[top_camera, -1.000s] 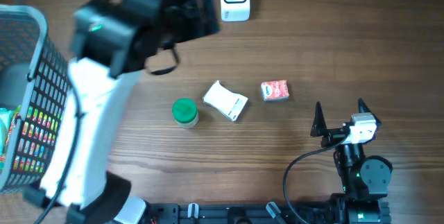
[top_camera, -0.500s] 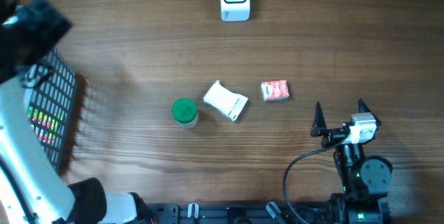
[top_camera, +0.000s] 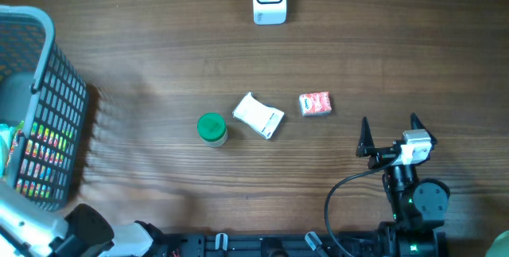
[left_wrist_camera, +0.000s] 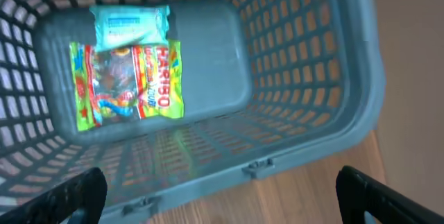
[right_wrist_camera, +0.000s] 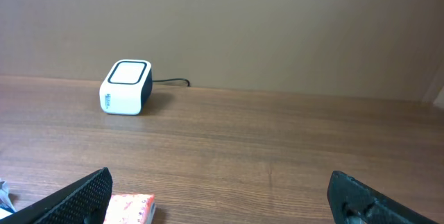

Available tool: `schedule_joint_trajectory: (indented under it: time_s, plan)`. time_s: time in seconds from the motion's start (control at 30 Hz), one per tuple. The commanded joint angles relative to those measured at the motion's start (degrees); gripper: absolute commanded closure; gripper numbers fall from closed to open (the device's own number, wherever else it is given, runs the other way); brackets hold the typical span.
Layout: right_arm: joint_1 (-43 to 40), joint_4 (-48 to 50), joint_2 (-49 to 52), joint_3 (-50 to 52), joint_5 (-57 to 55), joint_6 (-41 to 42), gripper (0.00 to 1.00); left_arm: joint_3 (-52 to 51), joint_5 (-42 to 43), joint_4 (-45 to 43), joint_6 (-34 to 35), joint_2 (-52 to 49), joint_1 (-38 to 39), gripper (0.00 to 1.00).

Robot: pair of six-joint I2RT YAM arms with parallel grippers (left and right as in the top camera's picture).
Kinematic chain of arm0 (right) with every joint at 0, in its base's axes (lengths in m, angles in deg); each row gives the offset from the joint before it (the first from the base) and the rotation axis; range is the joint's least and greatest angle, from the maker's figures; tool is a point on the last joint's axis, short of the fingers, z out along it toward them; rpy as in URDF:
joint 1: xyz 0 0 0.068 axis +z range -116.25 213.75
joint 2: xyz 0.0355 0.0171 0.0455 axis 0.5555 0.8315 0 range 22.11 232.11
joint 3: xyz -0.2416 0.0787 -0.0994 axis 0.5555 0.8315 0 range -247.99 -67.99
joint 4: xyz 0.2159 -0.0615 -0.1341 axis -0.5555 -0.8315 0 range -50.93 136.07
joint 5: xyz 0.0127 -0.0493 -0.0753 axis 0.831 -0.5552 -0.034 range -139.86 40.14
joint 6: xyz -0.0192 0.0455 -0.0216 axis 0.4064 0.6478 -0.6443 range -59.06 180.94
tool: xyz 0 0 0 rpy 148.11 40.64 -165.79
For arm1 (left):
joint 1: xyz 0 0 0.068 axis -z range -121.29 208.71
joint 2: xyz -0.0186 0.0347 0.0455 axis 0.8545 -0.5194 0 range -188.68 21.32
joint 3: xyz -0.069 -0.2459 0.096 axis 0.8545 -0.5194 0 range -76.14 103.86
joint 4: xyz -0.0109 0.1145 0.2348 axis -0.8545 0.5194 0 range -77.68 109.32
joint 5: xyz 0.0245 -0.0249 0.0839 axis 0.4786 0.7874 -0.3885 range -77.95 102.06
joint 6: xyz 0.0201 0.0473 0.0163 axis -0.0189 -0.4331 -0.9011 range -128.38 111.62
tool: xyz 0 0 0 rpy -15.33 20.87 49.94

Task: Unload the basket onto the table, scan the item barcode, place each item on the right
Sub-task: 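Reach into the basket and grasp the colourful Haribo candy bag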

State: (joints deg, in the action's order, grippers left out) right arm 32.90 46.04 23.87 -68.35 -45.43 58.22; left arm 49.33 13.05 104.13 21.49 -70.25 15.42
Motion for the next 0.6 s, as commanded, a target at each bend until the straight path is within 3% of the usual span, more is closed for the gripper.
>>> schedule_joint_trajectory:
  time_s: [0.0, 0.3, 0.57]
  plan:
    - [0.3, 0.2, 0.0, 0.0, 0.1, -0.3, 0.00, -8.3, 1.1, -3.3, 0.6, -0.1, -0.3, 0.00]
    - [0.3, 0.2, 0.0, 0.0, 0.1, -0.3, 0.00, -34.4, 1.1, -20.2, 0.6, -0.1, -0.3, 0.00]
    - [0.3, 0.2, 0.0, 0.1, 0.1, -0.3, 0.00, -39.6, 1.1, -24.0, 0.6, -0.1, -0.3, 0.00]
